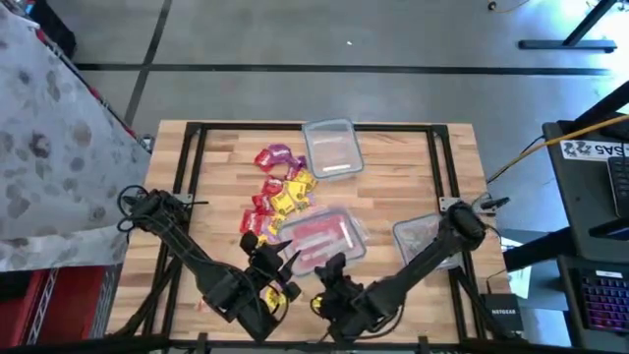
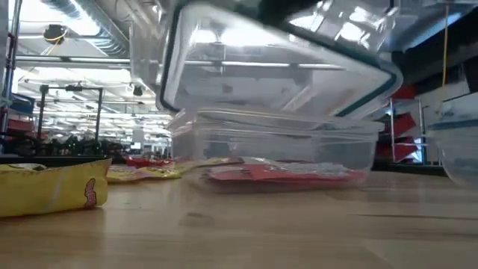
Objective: Sort candy
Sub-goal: Close the top rectangular transparent food container
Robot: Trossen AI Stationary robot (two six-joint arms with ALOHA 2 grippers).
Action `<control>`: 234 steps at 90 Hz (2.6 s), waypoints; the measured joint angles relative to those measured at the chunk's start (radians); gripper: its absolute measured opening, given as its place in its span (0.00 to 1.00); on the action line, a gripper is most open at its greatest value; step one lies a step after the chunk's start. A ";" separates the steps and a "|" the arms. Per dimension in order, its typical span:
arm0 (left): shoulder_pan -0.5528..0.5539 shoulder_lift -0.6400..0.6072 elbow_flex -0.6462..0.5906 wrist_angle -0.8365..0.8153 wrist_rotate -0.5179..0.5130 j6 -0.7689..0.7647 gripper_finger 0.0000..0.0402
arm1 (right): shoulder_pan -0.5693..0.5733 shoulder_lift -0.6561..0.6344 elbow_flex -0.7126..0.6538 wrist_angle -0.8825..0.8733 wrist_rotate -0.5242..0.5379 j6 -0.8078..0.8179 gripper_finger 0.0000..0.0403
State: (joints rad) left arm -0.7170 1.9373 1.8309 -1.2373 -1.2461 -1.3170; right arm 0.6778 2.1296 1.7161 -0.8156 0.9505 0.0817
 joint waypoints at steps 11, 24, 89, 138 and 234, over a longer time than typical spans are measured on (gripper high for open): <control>0.000 0.000 -0.006 0.004 -0.001 0.016 0.32 | 0.002 0.016 0.000 -0.045 0.073 -0.016 0.00; 0.000 0.002 -0.008 0.009 0.005 0.015 0.32 | 0.011 0.006 0.000 -0.097 0.193 -0.071 0.00; 0.084 0.072 -0.008 0.184 0.017 0.154 0.32 | 0.009 0.006 -0.187 0.075 0.047 -0.127 0.00; 0.208 0.100 -0.009 0.315 0.181 0.391 0.32 | 0.001 0.005 -0.206 0.052 0.074 -0.243 0.00; 0.320 0.120 -0.092 0.406 0.372 0.428 0.32 | 0.006 -0.160 -0.207 -0.142 -0.457 0.039 0.56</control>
State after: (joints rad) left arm -0.3971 2.0575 1.7390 -0.8308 -0.8745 -0.8887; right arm 0.6837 1.9694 1.5093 -0.9579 0.4935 0.1202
